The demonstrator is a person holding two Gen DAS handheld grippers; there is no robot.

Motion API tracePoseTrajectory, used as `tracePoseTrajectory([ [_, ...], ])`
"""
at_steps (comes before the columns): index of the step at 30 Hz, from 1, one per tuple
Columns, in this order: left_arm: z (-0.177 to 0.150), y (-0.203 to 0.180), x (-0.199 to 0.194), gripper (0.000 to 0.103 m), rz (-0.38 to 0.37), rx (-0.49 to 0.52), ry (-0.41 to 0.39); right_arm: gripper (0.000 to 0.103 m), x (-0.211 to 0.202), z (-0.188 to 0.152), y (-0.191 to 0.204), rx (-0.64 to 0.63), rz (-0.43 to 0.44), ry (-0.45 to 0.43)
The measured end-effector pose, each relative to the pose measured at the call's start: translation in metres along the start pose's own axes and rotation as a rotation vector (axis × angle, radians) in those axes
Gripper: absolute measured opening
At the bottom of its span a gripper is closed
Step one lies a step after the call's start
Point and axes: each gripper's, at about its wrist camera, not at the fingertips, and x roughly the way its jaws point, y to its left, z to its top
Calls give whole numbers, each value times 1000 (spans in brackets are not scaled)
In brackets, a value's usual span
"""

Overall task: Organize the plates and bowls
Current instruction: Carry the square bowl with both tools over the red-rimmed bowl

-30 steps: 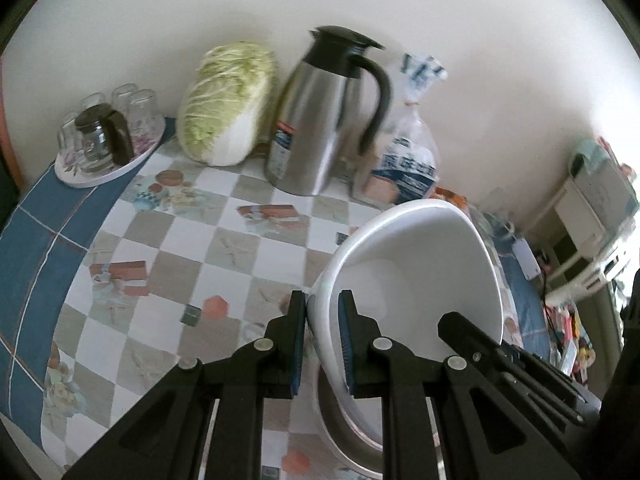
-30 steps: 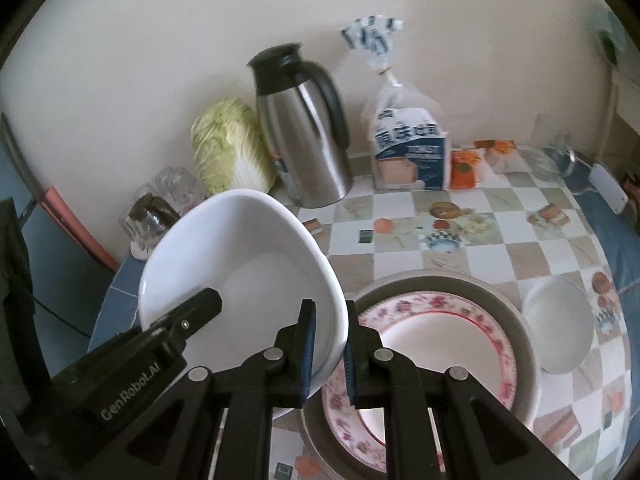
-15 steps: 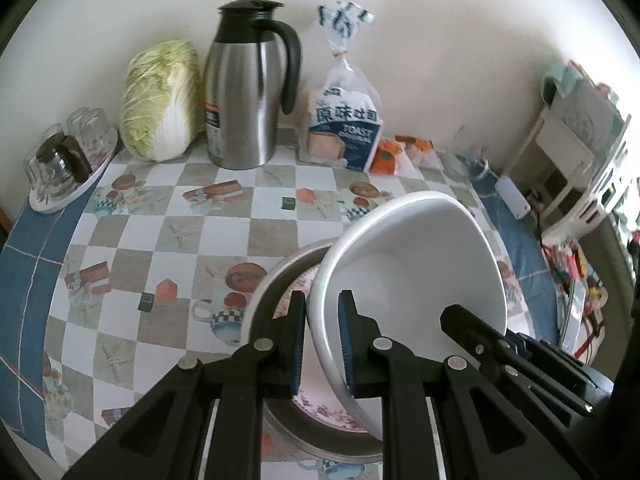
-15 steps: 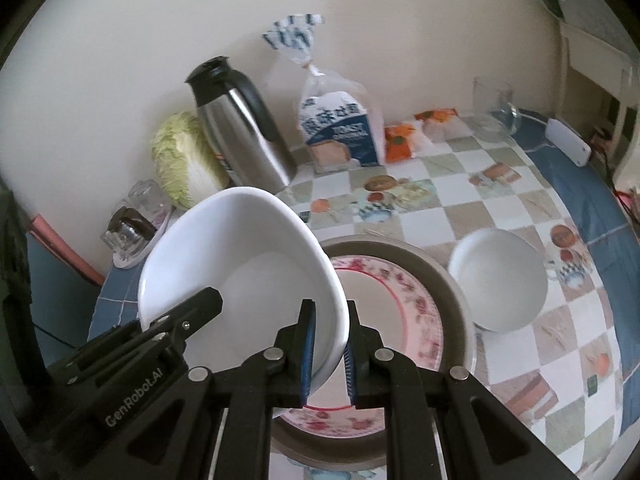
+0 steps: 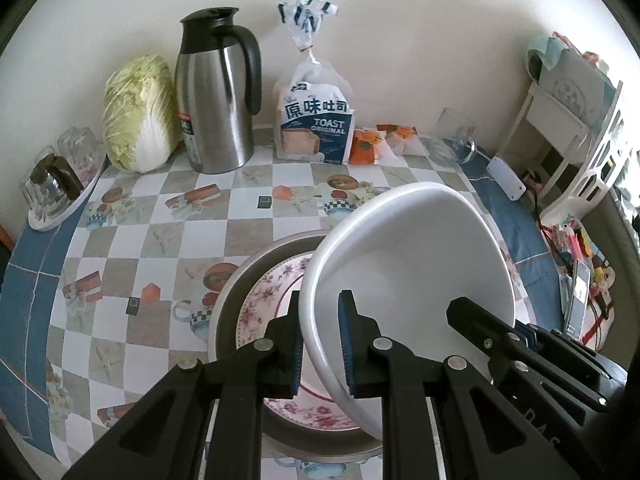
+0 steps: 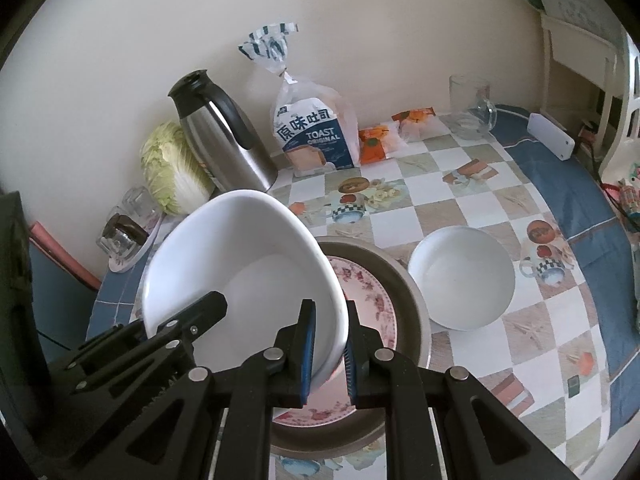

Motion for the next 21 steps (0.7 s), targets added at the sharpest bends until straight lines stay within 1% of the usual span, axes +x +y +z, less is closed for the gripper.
tracePoseTrajectory([
  [8,-2,-8,6,17,22,7,15,14,2,0,-11,26,27,25],
  [14,-3,-2,13,17,35,-7,32,14,10,-1,-10,36,46,50],
  [21,-4,5,20,17,43,-25,52,14,21,-2,-6,37,46,69],
])
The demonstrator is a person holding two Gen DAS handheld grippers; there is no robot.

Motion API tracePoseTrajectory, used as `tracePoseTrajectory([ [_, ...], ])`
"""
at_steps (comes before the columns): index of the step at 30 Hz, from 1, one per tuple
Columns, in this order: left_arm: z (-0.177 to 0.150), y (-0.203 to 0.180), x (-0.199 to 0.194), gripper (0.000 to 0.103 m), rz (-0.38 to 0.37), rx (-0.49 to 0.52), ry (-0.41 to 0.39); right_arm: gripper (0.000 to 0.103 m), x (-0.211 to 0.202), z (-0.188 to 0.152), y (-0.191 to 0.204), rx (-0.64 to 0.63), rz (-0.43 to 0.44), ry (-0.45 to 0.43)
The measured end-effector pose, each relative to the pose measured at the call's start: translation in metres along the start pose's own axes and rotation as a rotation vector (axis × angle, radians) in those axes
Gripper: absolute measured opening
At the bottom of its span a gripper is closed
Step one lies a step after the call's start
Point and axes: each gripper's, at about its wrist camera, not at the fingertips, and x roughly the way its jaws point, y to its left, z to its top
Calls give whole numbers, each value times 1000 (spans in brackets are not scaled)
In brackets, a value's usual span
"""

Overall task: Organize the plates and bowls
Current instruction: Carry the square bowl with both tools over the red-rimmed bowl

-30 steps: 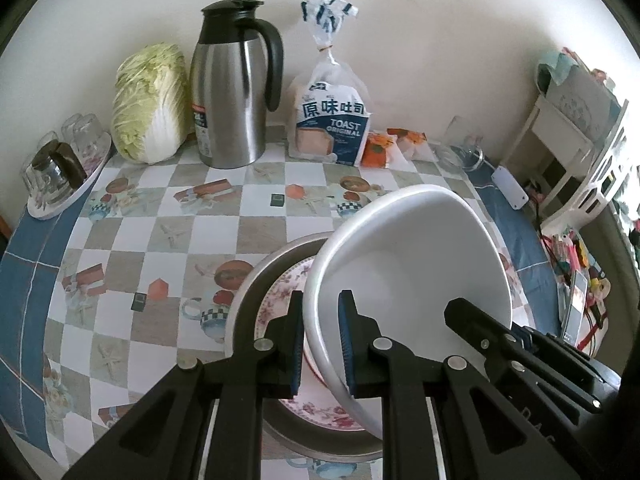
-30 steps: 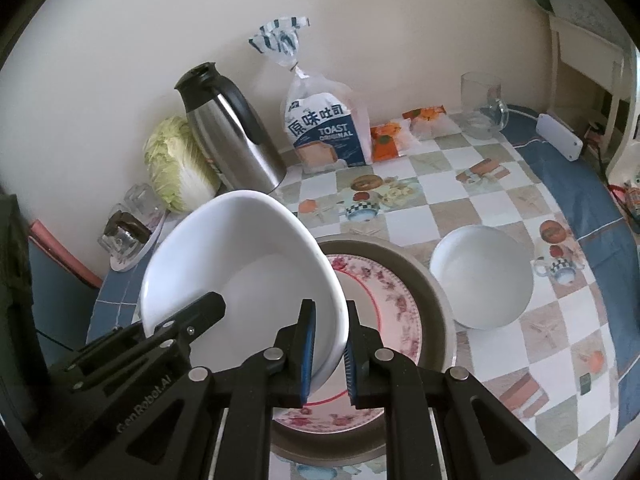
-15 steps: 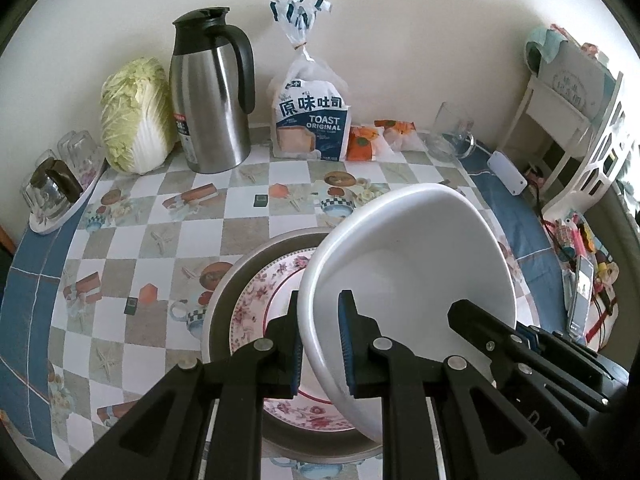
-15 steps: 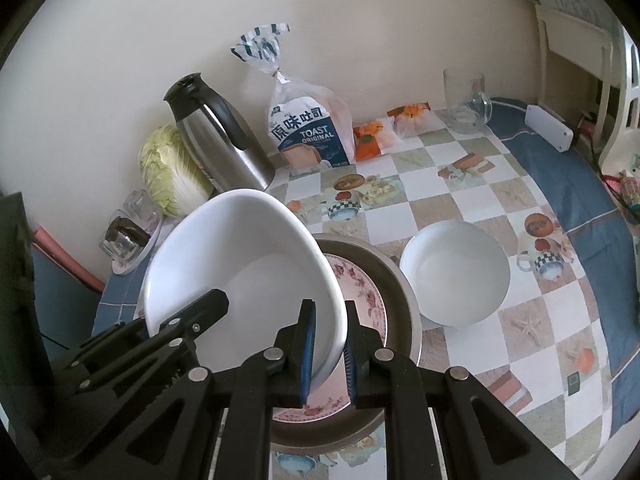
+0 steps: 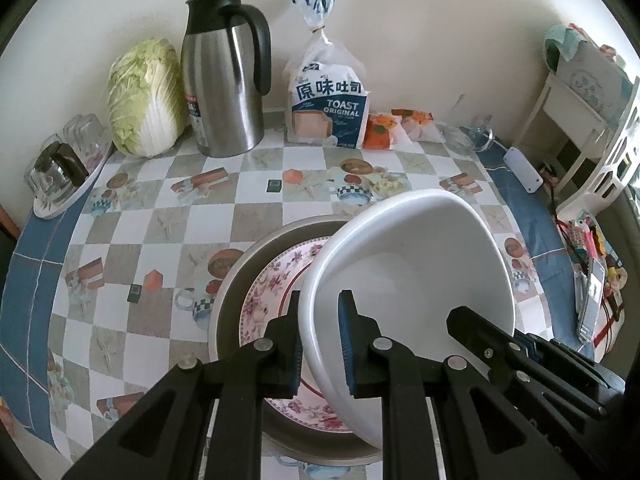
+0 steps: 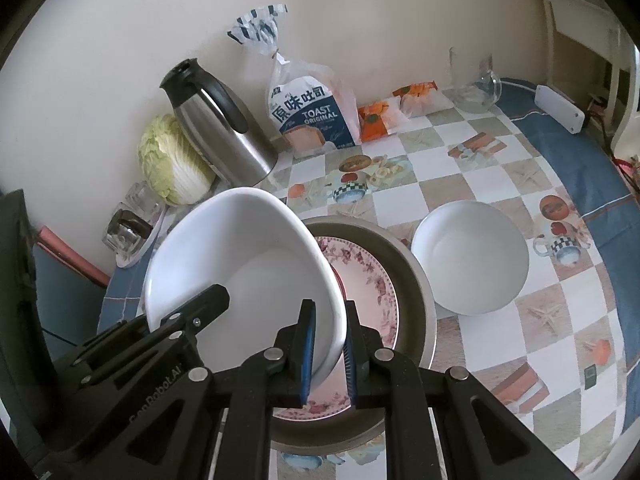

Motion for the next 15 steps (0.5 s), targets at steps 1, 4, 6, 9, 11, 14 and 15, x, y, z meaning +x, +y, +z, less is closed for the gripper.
tracePoseTrajectory([
  [1,0,2,1,17,1,-4,5,14,2,0,0,0,0,3],
  [4,0,5,4,17,0,-14,12,14,7,-1,2,2,1,11],
  [6,0,7,6,17,3,-18,18,14,10,-2,3,2,0,15],
  [9,0,9,9,17,3,-23,29,14,14,-4,3,3,-2,22],
  [11,-1,10,11,17,1,-25,36,14,17,-5,3,6,-5,27],
  [14,0,11,13,17,0,-26,44,14,19,-5,3,6,-12,30],
  [15,-1,11,14,17,-1,-26,47,14,19,-5,3,5,-15,30],
])
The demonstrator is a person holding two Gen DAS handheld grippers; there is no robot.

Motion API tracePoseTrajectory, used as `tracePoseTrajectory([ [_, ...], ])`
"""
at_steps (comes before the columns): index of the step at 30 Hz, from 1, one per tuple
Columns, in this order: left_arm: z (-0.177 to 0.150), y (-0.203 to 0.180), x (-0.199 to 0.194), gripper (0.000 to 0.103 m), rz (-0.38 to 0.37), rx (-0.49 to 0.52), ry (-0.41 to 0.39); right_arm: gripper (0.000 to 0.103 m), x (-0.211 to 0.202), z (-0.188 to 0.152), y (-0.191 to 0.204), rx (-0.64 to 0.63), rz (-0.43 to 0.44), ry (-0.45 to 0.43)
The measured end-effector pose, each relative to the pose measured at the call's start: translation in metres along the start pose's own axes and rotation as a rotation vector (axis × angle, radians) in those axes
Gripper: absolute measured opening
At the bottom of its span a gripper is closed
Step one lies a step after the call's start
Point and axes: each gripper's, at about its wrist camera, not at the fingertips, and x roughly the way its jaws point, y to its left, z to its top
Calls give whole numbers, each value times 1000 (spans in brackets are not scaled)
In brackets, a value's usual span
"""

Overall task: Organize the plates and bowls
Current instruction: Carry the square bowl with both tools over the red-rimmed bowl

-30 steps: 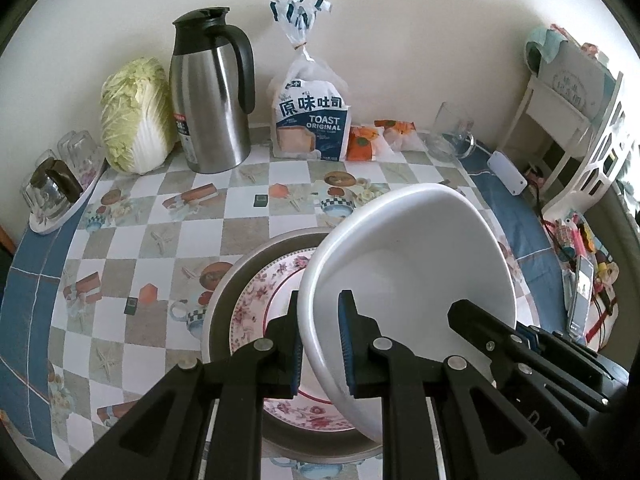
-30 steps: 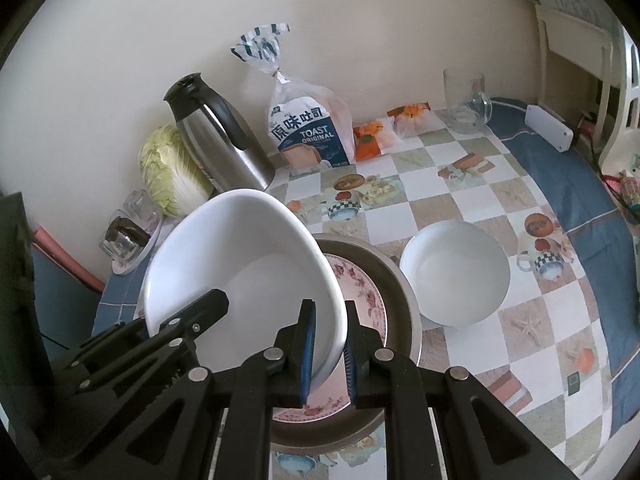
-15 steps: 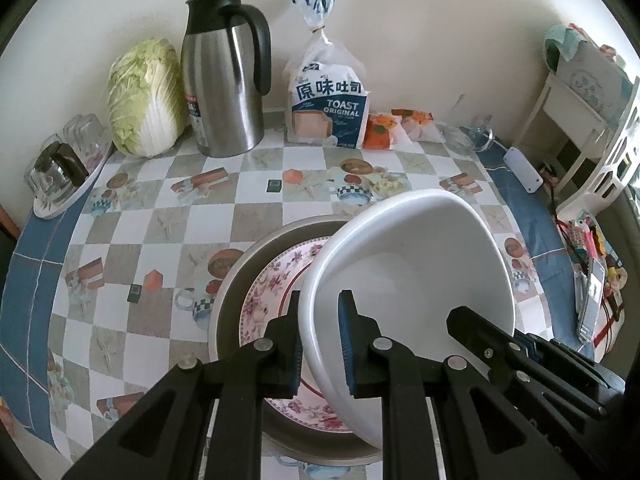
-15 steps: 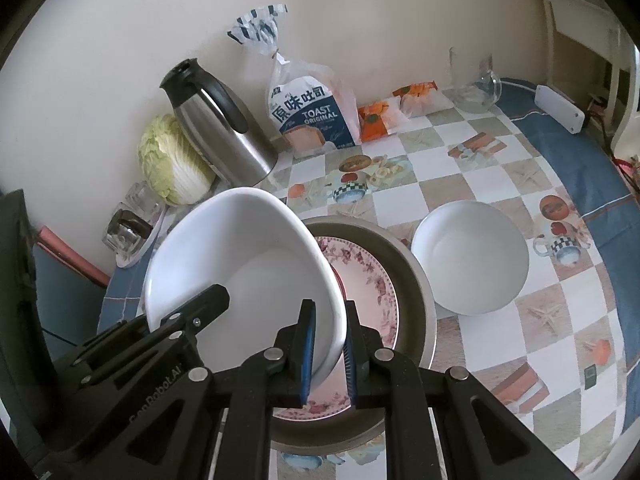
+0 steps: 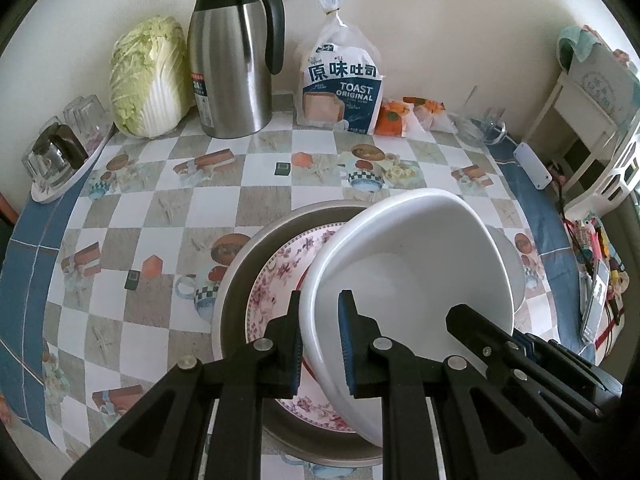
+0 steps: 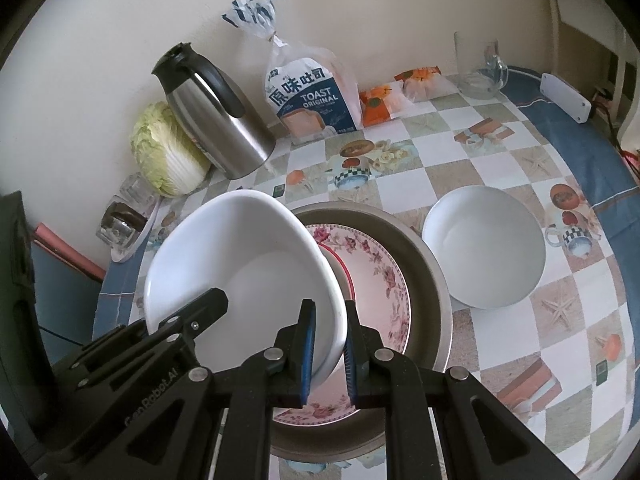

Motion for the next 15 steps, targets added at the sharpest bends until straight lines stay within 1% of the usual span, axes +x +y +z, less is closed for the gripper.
tracePoseTrajectory([
  [7,-1,0,6,17,2,1,21,14,5,-1,-1,-2,-14,10],
  [15,0,0,9,17,-1,-1,27,14,6,0,0,-7,-31,1],
])
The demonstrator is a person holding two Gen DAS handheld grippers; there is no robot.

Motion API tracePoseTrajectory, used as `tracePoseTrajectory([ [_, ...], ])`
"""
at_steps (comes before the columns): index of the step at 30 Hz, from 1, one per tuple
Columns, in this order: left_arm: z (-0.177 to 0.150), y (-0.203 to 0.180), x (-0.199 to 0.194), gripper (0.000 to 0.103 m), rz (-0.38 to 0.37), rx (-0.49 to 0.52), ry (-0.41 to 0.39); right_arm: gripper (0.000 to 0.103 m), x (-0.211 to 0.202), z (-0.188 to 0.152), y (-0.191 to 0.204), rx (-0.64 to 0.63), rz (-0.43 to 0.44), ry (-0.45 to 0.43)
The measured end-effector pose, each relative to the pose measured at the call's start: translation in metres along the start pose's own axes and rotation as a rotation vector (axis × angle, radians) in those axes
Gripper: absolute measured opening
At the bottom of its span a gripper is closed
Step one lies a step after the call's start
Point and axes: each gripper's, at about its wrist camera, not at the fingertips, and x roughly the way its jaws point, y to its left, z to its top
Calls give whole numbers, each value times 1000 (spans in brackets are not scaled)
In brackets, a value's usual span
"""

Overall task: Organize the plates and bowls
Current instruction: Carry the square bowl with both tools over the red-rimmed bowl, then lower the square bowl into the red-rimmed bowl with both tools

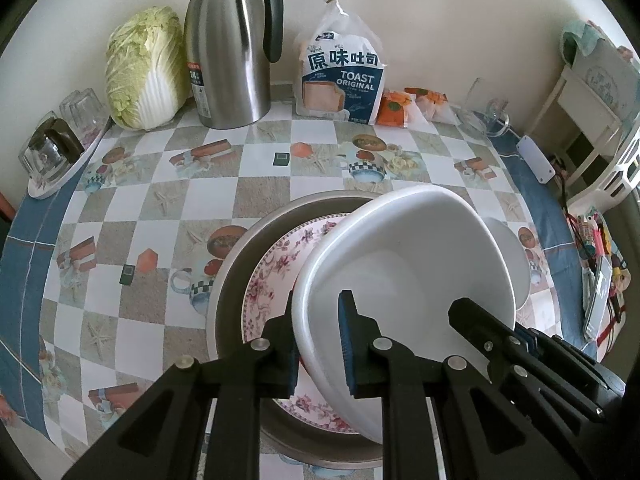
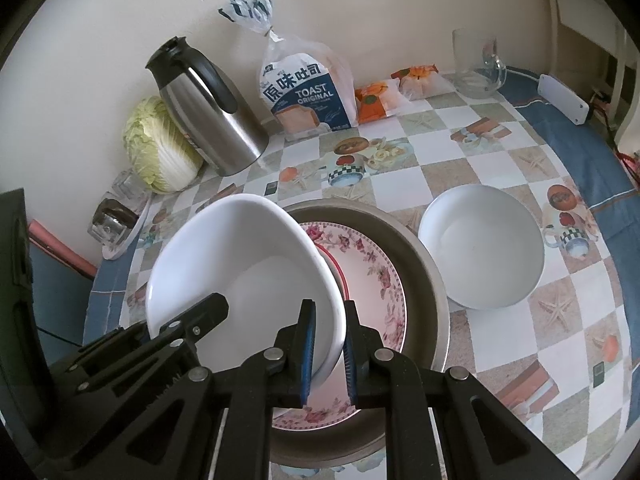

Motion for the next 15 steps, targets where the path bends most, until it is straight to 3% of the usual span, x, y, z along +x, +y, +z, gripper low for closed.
tracePoseTrajectory([
  [15,1,3,-2,17,-6,-9,-6,14,0,3,2,-12,-17,-7],
])
